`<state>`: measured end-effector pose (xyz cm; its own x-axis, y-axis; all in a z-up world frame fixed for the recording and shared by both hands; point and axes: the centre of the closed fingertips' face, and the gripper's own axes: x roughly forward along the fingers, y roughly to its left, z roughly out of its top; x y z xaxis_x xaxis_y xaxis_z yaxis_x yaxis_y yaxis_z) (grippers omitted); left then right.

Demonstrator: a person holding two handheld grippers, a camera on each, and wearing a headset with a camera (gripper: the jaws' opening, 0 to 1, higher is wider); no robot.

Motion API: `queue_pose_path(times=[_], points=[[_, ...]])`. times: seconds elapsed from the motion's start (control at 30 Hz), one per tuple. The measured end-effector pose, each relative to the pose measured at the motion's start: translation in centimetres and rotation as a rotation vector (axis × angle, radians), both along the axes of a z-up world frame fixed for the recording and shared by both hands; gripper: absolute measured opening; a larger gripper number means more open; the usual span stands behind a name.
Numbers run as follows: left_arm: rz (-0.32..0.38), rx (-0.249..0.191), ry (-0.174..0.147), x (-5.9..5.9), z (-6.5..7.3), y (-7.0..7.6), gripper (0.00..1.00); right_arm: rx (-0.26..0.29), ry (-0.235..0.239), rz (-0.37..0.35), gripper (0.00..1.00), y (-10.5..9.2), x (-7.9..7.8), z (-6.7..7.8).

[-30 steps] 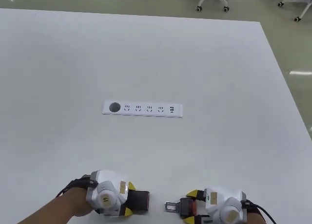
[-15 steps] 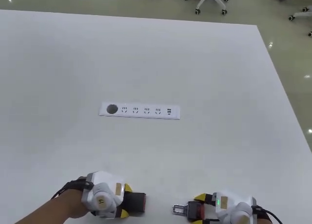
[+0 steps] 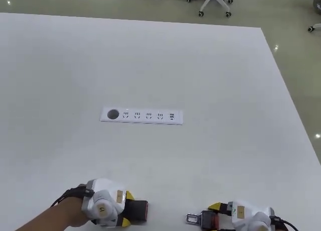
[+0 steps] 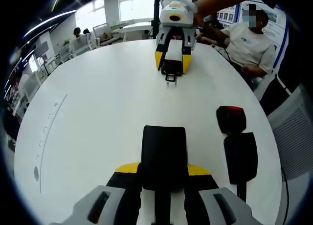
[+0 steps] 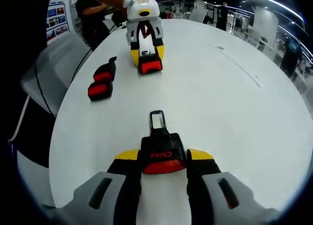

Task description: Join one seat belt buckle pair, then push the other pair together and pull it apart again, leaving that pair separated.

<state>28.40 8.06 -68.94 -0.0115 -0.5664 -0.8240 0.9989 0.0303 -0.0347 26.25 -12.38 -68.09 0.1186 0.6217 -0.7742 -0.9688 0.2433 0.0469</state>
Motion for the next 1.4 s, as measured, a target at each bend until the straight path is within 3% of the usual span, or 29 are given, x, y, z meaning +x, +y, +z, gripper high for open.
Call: queue_pose_path(times=[0.53, 0.63, 0.67, 0.77, 0.97, 1.1, 1.17, 1.23, 1.33, 1.4], points=[[-0.015, 0.039, 0.0, -0.2, -0.1, 0.1, 0.35, -0.024, -0.001, 0.001, 0.35, 0.3, 0.6, -0.5], [-0.009, 0.045, 0.038, -0.8, 0.1, 0.0, 0.43, -0.029, 0.005, -0.048, 0.36, 0.6, 0.8, -0.4], [0.019, 0.049, 0.054, -0.8, 0.2, 0.0, 0.46, -0.039, -0.003, -0.081, 0.39, 0.6, 1.1, -0.3], [0.11, -0.025, 0.088, -0.3, 1.5, -0.7, 0.53, -0.023, -0.004, -0.122, 0.55, 1.1, 1.3, 0.5], [0.226, -0.082, 0.087, 1.0, 3.5, -0.9, 0.68, 0.057, -0.052, -0.297, 0.66, 1.6, 2.9, 2.0], [0.299, -0.09, 0.099, 1.4, 4.0, -0.5, 0.76, 0.089, -0.095, -0.393, 0.68, 1.7, 3.7, 2.6], [0.382, -0.129, 0.093, 1.7, 4.8, -0.2, 0.8, 0.134, -0.132, -0.47, 0.68, 2.2, 4.2, 3.6], [0.43, -0.164, 0.085, 2.0, 5.5, 0.0, 0.83, 0.147, -0.156, -0.497, 0.7, 2.4, 4.3, 4.2], [0.531, -0.219, 0.07, 2.2, 6.8, 0.6, 0.88, 0.186, -0.169, -0.577, 0.74, 2.5, 4.4, 4.9], [0.578, -0.236, 0.035, 2.3, 7.9, 1.1, 0.93, 0.199, -0.202, -0.607, 0.74, 2.5, 4.3, 5.5]])
